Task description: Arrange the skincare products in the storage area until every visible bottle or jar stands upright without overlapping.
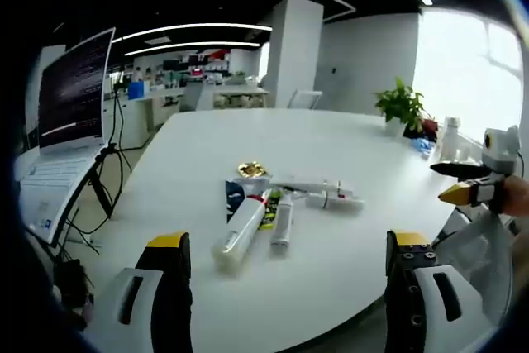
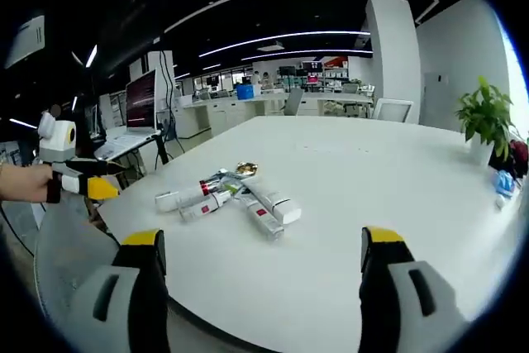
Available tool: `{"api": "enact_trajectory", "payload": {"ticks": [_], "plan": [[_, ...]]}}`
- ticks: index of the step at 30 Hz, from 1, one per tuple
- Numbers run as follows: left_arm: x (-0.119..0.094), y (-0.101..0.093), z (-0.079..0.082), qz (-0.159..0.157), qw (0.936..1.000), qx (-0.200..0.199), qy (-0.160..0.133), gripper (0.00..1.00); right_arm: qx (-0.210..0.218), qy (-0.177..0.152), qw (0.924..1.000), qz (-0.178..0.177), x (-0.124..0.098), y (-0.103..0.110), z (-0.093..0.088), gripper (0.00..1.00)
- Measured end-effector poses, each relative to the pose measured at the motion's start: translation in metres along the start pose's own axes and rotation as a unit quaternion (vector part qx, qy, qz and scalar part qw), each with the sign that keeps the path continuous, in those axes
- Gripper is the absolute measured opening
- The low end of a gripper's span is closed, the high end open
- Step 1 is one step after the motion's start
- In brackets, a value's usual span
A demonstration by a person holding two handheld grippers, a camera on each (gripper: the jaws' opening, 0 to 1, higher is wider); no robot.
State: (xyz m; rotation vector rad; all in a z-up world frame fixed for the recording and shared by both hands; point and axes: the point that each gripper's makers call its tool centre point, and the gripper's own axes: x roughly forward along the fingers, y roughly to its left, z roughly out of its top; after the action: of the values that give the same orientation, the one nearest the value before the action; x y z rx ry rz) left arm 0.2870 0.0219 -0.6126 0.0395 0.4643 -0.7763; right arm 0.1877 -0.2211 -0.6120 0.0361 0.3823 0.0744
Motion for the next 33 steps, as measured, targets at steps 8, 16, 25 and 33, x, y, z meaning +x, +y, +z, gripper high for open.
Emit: {"api": "enact_trajectory", "payload": {"ticks": [8,16,25,33], "plan": [[0.0005,-0.002,-0.0012,-0.004,1.0,0.002,0.003,0.97,0.001,0.001,1.0,0.0,0.0001,-0.0001,-0.0002,0.99],[0.0012,-0.0023,-0.0022,-0.006,1.0,0.004,0.005,0.97,0.0,0.0,1.0,-0.001,0.0003,-0.0006,0.0001,0.99],[0.0019,-0.0027,-0.0031,-0.008,0.9999,0.004,0.007,0.97,0.001,0.003,1.0,-0.003,0.0007,-0.0013,-0.001,0.98],[0.0021,-0.0034,-0.0032,-0.01,0.9999,0.006,0.008,0.97,-0.001,0.004,1.0,-0.005,0.0011,-0.0017,-0.0014,0.99]]}}
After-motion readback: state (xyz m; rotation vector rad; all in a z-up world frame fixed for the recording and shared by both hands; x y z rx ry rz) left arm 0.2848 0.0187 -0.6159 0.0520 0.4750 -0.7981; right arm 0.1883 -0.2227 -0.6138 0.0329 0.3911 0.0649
